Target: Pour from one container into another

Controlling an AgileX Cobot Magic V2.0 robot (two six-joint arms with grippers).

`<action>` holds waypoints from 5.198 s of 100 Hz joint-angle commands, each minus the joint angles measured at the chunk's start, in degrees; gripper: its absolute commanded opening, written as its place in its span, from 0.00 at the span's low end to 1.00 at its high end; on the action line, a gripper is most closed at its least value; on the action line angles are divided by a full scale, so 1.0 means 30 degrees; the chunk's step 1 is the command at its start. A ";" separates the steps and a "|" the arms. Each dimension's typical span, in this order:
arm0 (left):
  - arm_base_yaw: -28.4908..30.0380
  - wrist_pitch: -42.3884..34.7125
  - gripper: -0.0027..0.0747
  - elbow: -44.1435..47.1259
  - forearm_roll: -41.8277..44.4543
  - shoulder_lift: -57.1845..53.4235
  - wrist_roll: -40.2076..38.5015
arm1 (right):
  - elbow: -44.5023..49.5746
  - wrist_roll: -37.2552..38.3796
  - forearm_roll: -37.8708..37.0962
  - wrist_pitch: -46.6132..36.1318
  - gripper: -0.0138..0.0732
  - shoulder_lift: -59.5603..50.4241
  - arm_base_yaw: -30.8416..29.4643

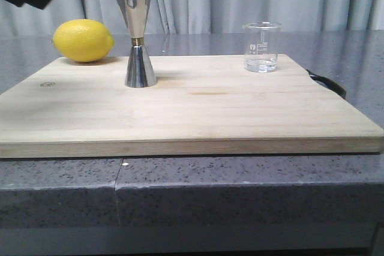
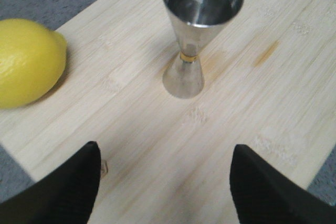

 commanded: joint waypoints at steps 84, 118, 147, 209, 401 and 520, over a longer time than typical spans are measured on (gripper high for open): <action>-0.0109 -0.4402 0.63 0.7649 1.1081 -1.5360 -1.6021 | 0.3275 0.0890 -0.1501 -0.6541 0.91 -0.5602 -0.0129; -0.0109 -0.4467 0.47 0.7723 1.0864 -1.5360 -1.6021 | 0.3275 0.0890 -0.1774 -0.6020 0.72 -0.5725 -0.0129; -0.0109 -0.4467 0.09 0.7723 1.0883 -1.5360 -1.6021 | 0.3275 0.0890 -0.1774 -0.6020 0.28 -0.5725 -0.0129; -0.0109 -0.4759 0.01 0.7723 1.0526 -1.5360 -1.6021 | 0.3275 0.0890 -0.1856 -0.6076 0.07 -0.5725 -0.0129; 0.2401 -1.8732 0.01 2.1597 1.1085 -2.4862 -1.5948 | 0.3275 0.0890 -0.1856 -0.6076 0.07 -0.5725 -0.0129; 0.2401 -1.8732 0.01 2.1597 1.1085 -2.4862 -1.5948 | 1.8351 0.0890 0.3813 -2.0968 0.07 -1.6168 -0.6656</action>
